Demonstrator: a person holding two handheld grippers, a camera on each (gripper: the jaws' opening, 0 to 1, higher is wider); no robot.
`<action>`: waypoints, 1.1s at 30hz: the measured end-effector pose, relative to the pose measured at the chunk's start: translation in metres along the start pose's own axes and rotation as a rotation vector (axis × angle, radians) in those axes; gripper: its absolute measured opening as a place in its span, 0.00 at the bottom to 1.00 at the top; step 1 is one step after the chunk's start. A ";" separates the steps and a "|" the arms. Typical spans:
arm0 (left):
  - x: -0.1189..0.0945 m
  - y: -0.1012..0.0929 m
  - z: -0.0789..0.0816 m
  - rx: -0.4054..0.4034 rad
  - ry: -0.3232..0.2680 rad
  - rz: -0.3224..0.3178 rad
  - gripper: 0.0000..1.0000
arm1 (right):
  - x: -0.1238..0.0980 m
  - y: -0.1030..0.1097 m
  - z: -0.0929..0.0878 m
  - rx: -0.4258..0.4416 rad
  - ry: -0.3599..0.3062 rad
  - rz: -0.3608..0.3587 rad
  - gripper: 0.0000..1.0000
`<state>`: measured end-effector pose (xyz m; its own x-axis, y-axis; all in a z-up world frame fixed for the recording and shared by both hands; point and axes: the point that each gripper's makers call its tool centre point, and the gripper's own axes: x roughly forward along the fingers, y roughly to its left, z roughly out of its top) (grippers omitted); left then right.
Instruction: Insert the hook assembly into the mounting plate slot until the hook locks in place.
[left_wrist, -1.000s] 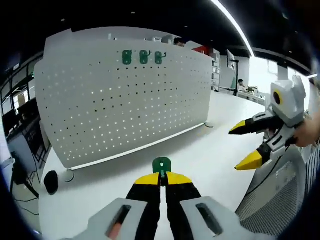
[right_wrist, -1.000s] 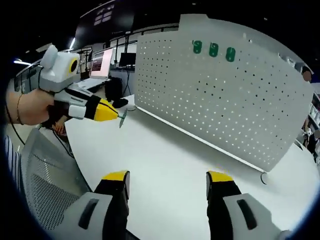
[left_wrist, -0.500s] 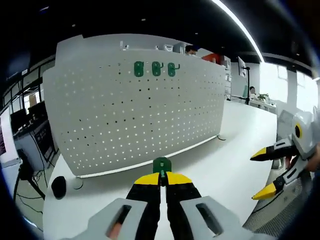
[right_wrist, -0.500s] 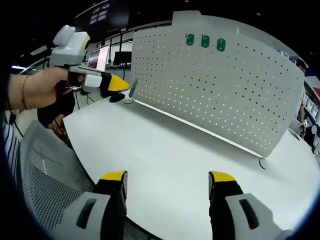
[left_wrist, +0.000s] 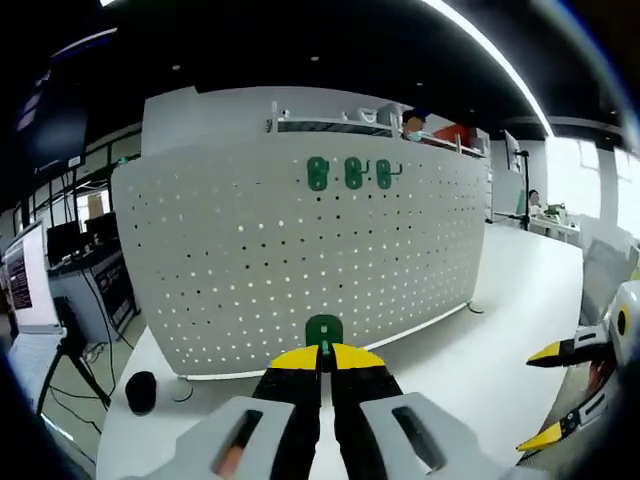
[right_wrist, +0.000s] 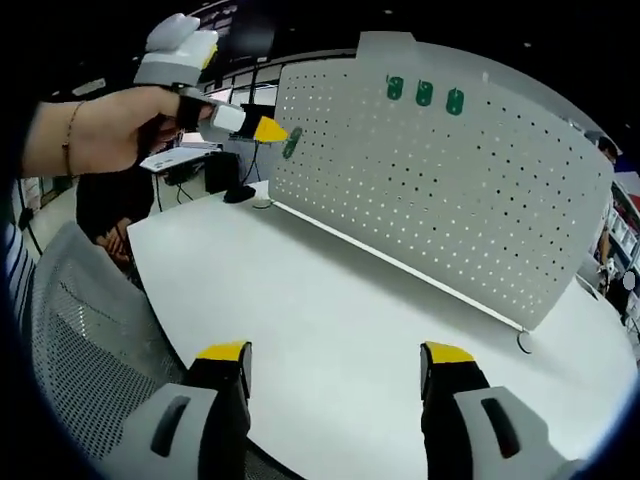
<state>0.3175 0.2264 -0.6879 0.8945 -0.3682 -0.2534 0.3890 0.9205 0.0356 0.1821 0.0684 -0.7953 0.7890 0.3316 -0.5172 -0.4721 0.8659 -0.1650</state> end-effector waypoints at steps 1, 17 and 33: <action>0.001 0.001 0.003 0.002 -0.006 0.006 0.01 | 0.000 0.000 0.001 -0.002 -0.007 -0.002 0.66; 0.022 0.017 0.043 -0.008 -0.101 0.101 0.01 | 0.000 -0.001 0.003 0.001 -0.018 -0.003 0.66; 0.047 0.022 0.077 0.013 -0.170 0.139 0.01 | 0.001 -0.003 0.003 0.005 -0.022 -0.007 0.64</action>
<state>0.3849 0.2195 -0.6247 0.9635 -0.2559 -0.0784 0.2614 0.9625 0.0718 0.1853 0.0673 -0.7929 0.8010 0.3333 -0.4972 -0.4642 0.8704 -0.1643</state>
